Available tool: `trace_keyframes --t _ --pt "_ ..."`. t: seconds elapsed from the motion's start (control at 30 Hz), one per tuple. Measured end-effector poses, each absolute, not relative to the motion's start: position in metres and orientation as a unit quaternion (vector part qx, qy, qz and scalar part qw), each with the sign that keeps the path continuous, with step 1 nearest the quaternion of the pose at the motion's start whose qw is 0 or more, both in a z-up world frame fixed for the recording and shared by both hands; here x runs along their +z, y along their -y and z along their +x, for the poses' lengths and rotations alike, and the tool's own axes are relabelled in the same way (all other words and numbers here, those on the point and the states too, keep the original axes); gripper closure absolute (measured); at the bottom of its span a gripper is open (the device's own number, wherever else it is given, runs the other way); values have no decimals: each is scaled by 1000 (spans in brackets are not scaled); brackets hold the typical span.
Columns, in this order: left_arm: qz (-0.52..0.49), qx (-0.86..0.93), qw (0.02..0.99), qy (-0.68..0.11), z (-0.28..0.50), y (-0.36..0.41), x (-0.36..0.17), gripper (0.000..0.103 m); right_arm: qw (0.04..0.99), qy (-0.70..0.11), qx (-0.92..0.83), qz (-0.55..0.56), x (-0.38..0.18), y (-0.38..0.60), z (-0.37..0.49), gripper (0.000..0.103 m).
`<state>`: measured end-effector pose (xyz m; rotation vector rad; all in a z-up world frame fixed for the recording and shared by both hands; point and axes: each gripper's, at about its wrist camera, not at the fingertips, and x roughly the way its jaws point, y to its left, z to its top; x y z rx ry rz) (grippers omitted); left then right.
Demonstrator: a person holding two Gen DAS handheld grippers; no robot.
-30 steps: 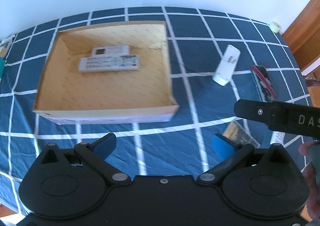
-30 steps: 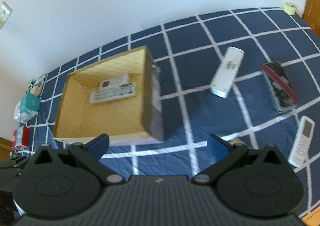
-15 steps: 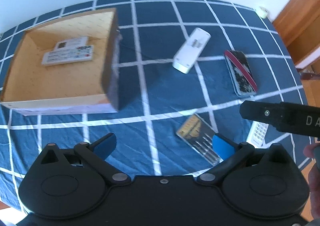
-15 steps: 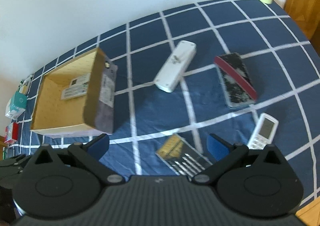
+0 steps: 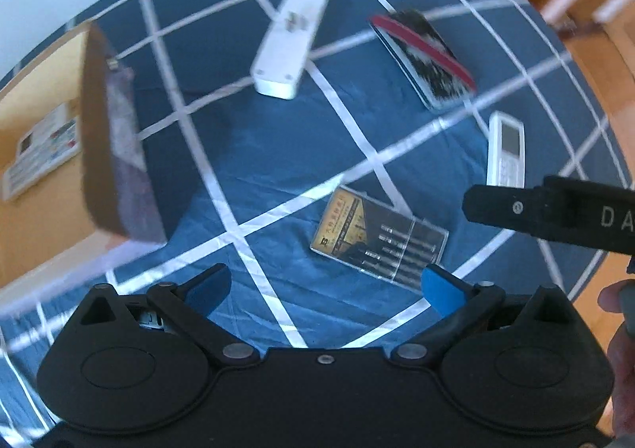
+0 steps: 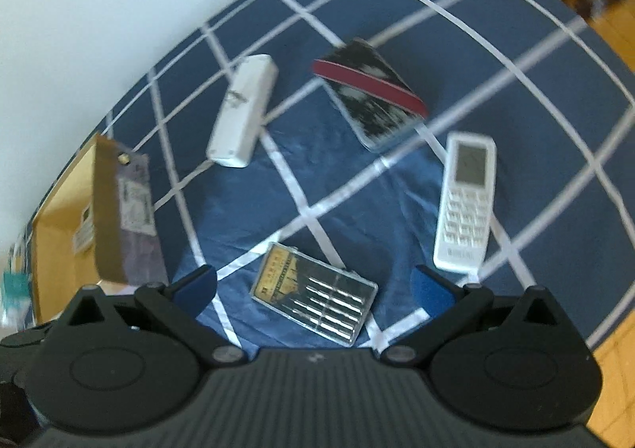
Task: Organize objects
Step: 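Move the right tool toward the clear screwdriver-set case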
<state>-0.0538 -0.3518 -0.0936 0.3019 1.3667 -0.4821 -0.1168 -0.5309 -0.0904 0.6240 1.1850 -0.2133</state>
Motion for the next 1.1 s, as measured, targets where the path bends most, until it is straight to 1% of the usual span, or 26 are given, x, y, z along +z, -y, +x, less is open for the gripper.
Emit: trace_keyframes --t 0.2,0.43,0.6,0.77,0.8,0.87,0.93,0.97,1.0,1.03,1.1 --pt "186 -263 699 -638 -44 358 -127 0 746 -546 -163 346 -123 522 -131 0" --pt "227 -304 667 -641 -31 371 -154 1 715 -551 -220 370 -153 516 -132 0" --pt "233 -323 648 -649 -23 377 -172 1 700 -553 -239 383 -171 511 -125 0" --pt "241 -334 634 -654 -18 381 -191 9 690 -558 -253 386 -187 507 -118 1" --pt "243 -336 632 -655 -18 381 -193 9 688 -559 -255 387 -190 506 -118 3" --pt "242 -342 626 -658 -17 382 -198 11 685 -563 -256 386 -195 504 -116 4" --pt "237 -343 627 -658 -16 382 -199 11 682 -568 -253 385 -197 503 -115 10" --pt "237 -345 627 -656 -15 383 -198 11 681 -571 -251 383 -198 503 -114 10" --pt "238 -349 627 -655 -15 384 -198 14 681 -572 -251 382 -199 503 -114 11" --pt "239 -351 626 -654 -16 386 -199 19 680 -573 -251 382 -200 503 -113 13" --pt "240 -352 625 -654 -16 388 -200 19 681 -571 -248 384 -200 503 -113 16"
